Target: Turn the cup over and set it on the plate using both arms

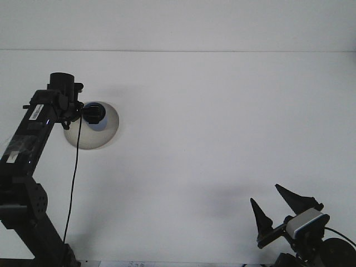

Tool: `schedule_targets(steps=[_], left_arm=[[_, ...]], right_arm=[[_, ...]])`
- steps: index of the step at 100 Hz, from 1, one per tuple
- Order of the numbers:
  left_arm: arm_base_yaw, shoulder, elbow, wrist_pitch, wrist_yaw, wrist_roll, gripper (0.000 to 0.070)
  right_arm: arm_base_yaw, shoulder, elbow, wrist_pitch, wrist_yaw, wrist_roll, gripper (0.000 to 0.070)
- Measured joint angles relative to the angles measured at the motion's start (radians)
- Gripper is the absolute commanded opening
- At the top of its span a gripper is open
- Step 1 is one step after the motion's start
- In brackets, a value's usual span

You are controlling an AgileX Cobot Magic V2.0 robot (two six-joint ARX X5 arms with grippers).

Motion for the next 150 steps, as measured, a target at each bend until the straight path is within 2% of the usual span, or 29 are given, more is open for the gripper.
schedule_targets(steps=[51, 63, 81, 99, 115, 127, 132, 133, 136, 139, 145, 148, 149, 150], left_arm=[[0.004, -0.536, 0.007, -0.052, 0.001, -0.036, 0.0544], [-0.026, -0.726, -0.033, -0.029, 0.044, -0.048, 0.0543], [-0.077, -1.028, -0.273, 0.07, 0.108, -0.076, 0.0544], [-0.124, -1.294, -0.618, 0.153, 0.232, -0.171, 0.0544], [-0.14, -1.469, -0.88, 0.178, 0.245, -0.256, 0.0544], [-0.142, -1.534, -0.986, 0.191, 0.264, -0.283, 0.0542], [-0.142, -1.542, -1.006, 0.193, 0.266, -0.285, 0.0516], [-0.142, -1.542, -1.008, 0.193, 0.266, -0.286, 0.0492], [-0.142, -1.543, -1.011, 0.192, 0.266, -0.286, 0.0424], [-0.142, -1.543, -1.011, 0.196, 0.265, -0.286, 0.0287], [-0.142, -1.545, -1.011, 0.205, 0.265, -0.285, 0.0005], [-0.142, -1.547, -1.011, 0.206, 0.265, -0.285, 0.0], [-0.142, -1.547, -1.011, 0.206, 0.265, -0.285, 0.0018], [-0.142, -1.547, -1.011, 0.206, 0.265, -0.286, 0.0017]], right_arm=[[0.0, 0.0, 0.0, 0.0, 0.001, -0.017, 0.0541], [0.0, 0.0, 0.0, 0.0, 0.039, -0.036, 0.0541], [0.0, 0.0, 0.0, 0.0, 0.097, -0.074, 0.0541], [0.0, 0.0, 0.0, 0.0, 0.106, -0.092, 0.0541], [0.0, 0.0, 0.0, 0.0, 0.101, -0.093, 0.0541], [0.0, 0.0, 0.0, 0.0, 0.101, -0.095, 0.0541], [0.0, 0.0, 0.0, 0.0, 0.101, -0.095, 0.054], [0.0, 0.0, 0.0, 0.0, 0.101, -0.095, 0.0538], [0.0, 0.0, 0.0, 0.0, 0.101, -0.095, 0.0508], [0.0, 0.0, 0.0, 0.0, 0.101, -0.095, 0.0434], [0.0, 0.0, 0.0, -0.001, 0.101, -0.094, 0.0176], [0.0, 0.0, 0.0, -0.002, 0.101, -0.094, 0.0043], [0.0, 0.0, 0.0, -0.003, 0.101, -0.094, 0.0005], [0.0, 0.0, 0.0, -0.004, 0.101, -0.094, 0.0]])
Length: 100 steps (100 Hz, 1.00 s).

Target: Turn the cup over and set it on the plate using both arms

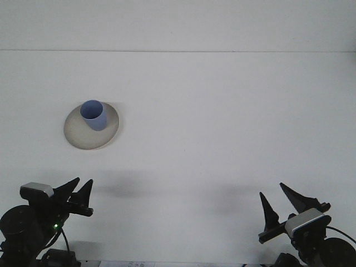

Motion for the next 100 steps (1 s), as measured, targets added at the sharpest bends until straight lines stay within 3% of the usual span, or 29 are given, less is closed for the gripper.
schedule_targets(steps=[100], left_arm=[[0.0, -0.003, 0.0, 0.013, 0.0, 0.001, 0.0014]], right_arm=[[0.0, 0.0, 0.0, -0.026, 0.0, 0.0, 0.0002]])
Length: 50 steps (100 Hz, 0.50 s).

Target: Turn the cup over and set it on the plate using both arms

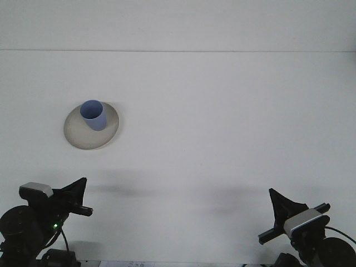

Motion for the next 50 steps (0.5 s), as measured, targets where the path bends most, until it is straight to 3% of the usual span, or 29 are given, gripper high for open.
schedule_targets(steps=[11, 28, 36, 50], left_arm=[[0.006, -0.027, -0.01, 0.031, -0.005, 0.045, 0.0014], [0.034, -0.143, -0.185, 0.286, -0.011, 0.178, 0.0014], [0.056, -0.204, -0.324, 0.406, -0.057, 0.238, 0.0014], [0.089, -0.276, -0.512, 0.501, -0.168, 0.265, 0.0014]], right_arm=[[0.0, 0.0, 0.0, 0.0, 0.0, 0.0, 0.0002], [0.0, 0.0, 0.0, 0.0, 0.0, 0.0, 0.0002], [0.0, 0.0, 0.0, 0.0, 0.0, 0.0, 0.0002], [0.0, 0.0, 0.0, 0.0, 0.0, 0.0, 0.0002]])
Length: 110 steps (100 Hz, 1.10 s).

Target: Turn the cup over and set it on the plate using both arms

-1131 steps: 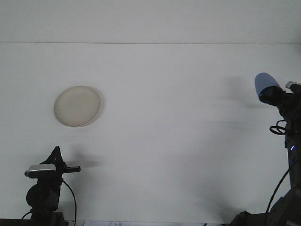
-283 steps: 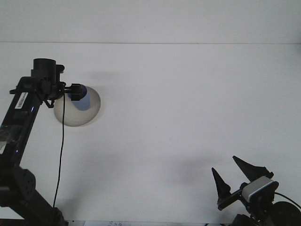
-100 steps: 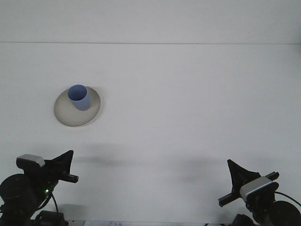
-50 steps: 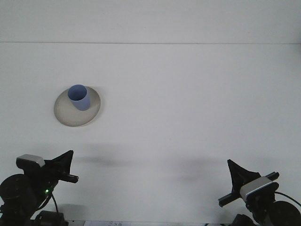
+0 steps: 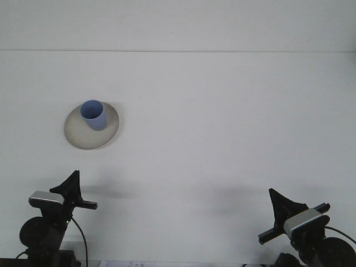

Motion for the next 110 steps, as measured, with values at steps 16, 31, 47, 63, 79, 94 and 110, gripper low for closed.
schedule_targets(steps=[16, 31, 47, 63, 79, 94, 110], left_arm=[[0.001, -0.01, -0.096, 0.063, -0.087, 0.004, 0.0014], [0.001, -0.036, -0.138, 0.098, -0.13, 0.003, 0.0014], [0.001, -0.037, -0.137, 0.09, -0.13, -0.002, 0.0014], [0.001, -0.037, -0.137, 0.098, -0.13, -0.002, 0.0014], [0.001, -0.037, -0.137, 0.099, -0.13, -0.002, 0.0014], [0.001, -0.037, -0.137, 0.099, -0.13, -0.002, 0.0014], [0.001, -0.037, -0.137, 0.099, -0.13, -0.002, 0.0014]], right_arm=[[0.0, 0.0, 0.0, 0.0, 0.0, 0.0, 0.0002], [0.0, 0.0, 0.0, 0.0, 0.0, 0.0, 0.0002], [0.0, 0.0, 0.0, 0.0, 0.0, 0.0, 0.0002], [0.0, 0.0, 0.0, 0.0, 0.0, 0.0, 0.0002], [0.0, 0.0, 0.0, 0.0, 0.0, 0.0, 0.0002], [0.0, 0.0, 0.0, 0.0, 0.0, 0.0, 0.0002], [0.0, 0.0, 0.0, 0.0, 0.0, 0.0, 0.0002]])
